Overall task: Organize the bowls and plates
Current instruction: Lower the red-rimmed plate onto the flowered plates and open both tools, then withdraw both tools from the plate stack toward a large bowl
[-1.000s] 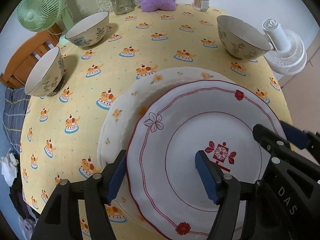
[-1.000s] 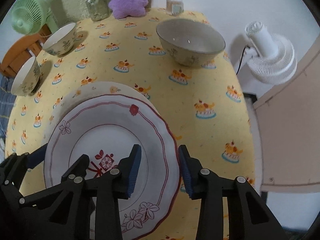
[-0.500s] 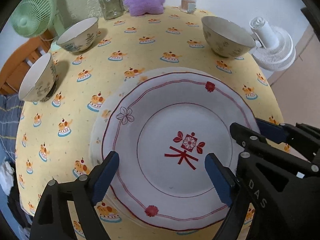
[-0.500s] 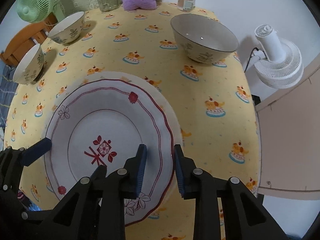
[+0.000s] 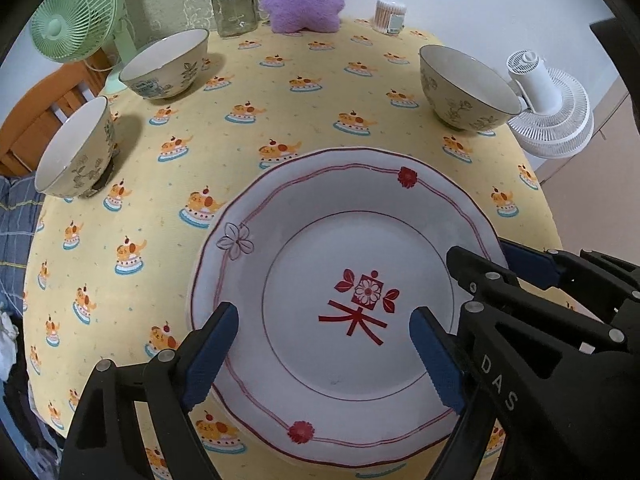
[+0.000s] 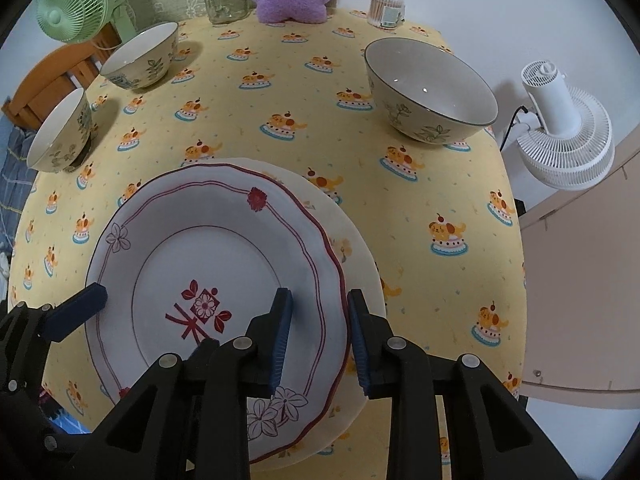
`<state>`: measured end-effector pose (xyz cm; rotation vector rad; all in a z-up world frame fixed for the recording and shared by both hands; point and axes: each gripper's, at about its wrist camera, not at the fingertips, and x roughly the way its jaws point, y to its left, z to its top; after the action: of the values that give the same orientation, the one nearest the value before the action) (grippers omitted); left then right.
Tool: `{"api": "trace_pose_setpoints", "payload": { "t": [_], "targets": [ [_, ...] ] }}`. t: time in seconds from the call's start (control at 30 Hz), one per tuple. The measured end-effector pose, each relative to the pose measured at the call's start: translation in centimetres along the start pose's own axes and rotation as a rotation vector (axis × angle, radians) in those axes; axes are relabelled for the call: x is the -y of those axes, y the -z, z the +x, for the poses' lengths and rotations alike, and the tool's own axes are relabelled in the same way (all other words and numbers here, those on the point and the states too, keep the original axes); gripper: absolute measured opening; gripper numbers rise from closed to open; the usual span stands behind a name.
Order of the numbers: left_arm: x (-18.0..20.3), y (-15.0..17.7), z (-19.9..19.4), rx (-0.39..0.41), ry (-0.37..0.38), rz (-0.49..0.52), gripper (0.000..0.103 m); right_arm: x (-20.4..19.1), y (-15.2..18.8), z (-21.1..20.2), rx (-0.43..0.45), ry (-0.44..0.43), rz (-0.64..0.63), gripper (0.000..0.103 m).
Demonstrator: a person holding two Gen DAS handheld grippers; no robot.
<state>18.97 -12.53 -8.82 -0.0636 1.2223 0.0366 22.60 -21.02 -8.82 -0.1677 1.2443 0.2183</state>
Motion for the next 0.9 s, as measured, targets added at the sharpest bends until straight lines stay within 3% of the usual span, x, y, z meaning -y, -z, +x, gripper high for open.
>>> {"api": "trace_pose_setpoints", "payload": {
  "t": [0.33,0.4,0.47,0.7,0.77,0.9],
  "targets": [
    [0.7,0.2,-0.3,-0.009,-0.004,-0.026,0.089,1.0,0.4,-0.4,-0.002,-0.026,0.012,0.032],
    [0.6,0.2,-0.5,-0.003,-0.007,-0.04,0.089,1.3,0.4,-0.7,0.007,-0.04,0.011,0.037],
    [0.6,0.2,-1.1,0.011,-0.014,-0.056,0.089,1.5,0.4,-1.2,0.024,-0.052,0.008,0.048],
    [0.1,0.1,-3.1,0.073,-0.048,-0.083,0.089,1.5,0.2,-3.2,0.091,-0.106,-0.006,0.056],
    [-0.3,0.1,-3.9,0.09,-0.044,-0.092,0.09,1.2,0.1,-3.9,0.109,-0.12,-0.006,0.072],
    [-1.3,0.0,-5.0,0.121,-0.048,-0.096,0.092,0.1,-0.1,-5.4,0.154,-0.116,-0.025,0.083]
  ]
}}
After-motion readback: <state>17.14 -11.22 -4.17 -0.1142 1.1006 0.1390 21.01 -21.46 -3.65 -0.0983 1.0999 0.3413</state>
